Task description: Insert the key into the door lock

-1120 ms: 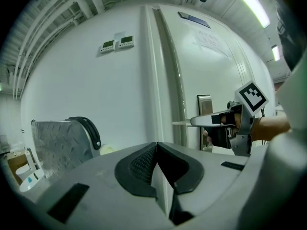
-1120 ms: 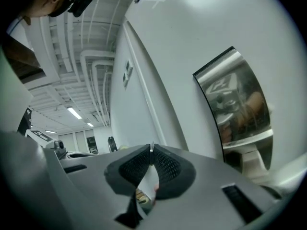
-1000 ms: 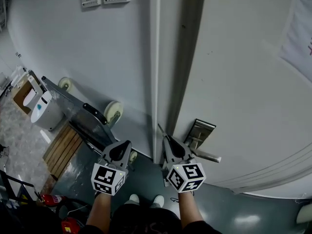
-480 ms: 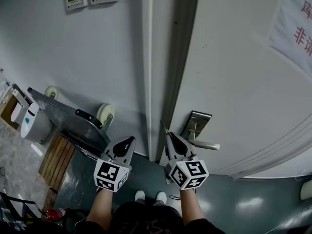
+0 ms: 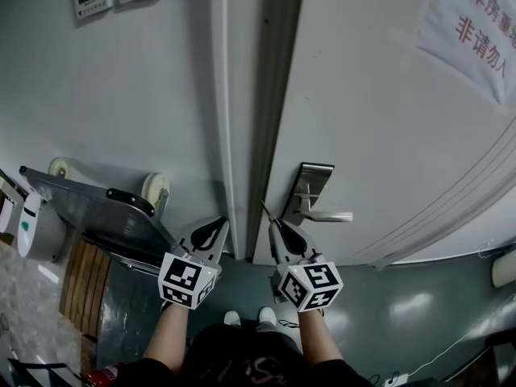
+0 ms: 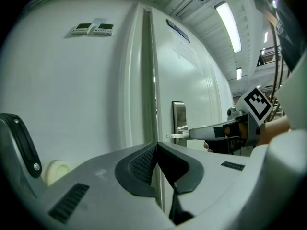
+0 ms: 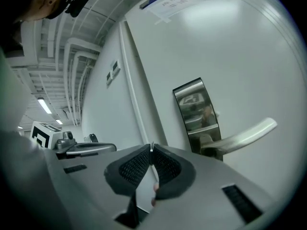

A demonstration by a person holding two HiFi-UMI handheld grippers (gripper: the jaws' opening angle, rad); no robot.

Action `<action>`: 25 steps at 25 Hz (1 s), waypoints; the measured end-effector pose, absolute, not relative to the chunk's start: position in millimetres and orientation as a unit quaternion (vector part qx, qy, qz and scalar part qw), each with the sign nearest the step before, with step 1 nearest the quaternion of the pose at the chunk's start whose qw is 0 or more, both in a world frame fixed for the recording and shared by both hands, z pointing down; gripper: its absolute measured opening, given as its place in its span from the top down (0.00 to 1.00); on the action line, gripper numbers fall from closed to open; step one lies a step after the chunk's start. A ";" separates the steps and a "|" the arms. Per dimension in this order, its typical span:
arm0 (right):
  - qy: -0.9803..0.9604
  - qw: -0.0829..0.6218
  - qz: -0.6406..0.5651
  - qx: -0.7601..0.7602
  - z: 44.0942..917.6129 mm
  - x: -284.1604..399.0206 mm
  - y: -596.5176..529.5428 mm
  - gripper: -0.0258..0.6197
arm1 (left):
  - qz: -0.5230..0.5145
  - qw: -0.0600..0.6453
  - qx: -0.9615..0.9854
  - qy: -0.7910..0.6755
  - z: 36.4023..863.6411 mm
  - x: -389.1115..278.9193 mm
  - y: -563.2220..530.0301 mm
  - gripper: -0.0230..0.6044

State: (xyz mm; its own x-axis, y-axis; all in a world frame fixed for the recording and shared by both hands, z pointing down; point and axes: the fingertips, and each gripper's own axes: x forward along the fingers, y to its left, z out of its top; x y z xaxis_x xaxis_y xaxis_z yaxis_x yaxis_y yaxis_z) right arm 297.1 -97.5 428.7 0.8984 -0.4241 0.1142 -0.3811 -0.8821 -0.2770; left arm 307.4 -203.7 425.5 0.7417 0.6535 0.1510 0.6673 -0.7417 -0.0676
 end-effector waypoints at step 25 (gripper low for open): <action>0.066 0.246 -0.071 -0.964 457.2 246.0 -35.1 0.84 | -0.046 0.059 -0.881 -0.468 430.2 306.4 -153.7 0.94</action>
State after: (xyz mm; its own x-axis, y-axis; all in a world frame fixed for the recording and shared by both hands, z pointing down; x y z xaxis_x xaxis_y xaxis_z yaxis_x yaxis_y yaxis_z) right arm 246.0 -35.1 457.2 0.9813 -0.1614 0.1044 -0.0915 -0.8699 -0.4847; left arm 306.4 -153.7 430.2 0.5577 0.8188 0.1362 0.8296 -0.5550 -0.0606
